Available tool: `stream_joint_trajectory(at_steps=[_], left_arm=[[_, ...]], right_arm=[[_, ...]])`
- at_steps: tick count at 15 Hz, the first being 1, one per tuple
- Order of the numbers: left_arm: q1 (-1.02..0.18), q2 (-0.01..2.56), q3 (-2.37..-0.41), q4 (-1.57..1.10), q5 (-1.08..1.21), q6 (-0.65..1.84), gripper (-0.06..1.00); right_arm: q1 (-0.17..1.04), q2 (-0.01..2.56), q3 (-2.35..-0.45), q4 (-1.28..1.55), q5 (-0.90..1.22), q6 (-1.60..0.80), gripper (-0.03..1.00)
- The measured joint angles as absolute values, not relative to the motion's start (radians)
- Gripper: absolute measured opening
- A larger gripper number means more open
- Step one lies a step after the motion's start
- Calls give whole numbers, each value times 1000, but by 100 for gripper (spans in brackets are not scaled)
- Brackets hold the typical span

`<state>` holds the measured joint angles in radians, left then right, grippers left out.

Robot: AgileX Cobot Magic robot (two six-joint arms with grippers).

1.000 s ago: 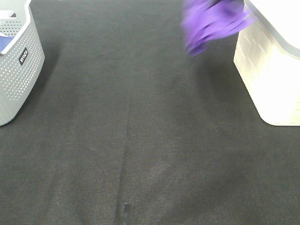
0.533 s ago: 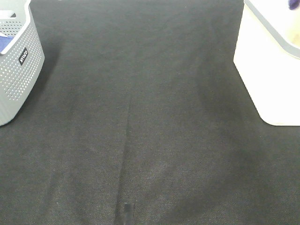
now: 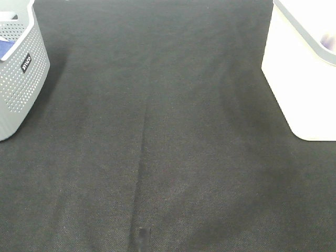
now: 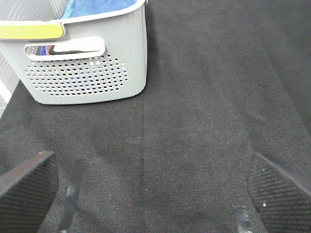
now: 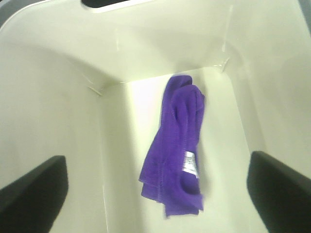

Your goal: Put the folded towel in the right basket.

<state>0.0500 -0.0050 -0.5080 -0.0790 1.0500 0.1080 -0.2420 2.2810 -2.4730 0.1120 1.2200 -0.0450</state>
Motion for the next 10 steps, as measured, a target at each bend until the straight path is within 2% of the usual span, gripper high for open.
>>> stream_joint_trajectory(at_steps=[2,5,10], left_arm=[[50,-5,-508,-79,1050,107,99],[50,-5,-508,-79,1050,107,99],[50,-5,-508,-79,1050,107,99]], right_arm=[[-234,2281,-2472,145,1220,-86,97],[-228,2279,-2472,188,1220,-104,98],[-13,2194,-2458,-13,1219,-31,98]])
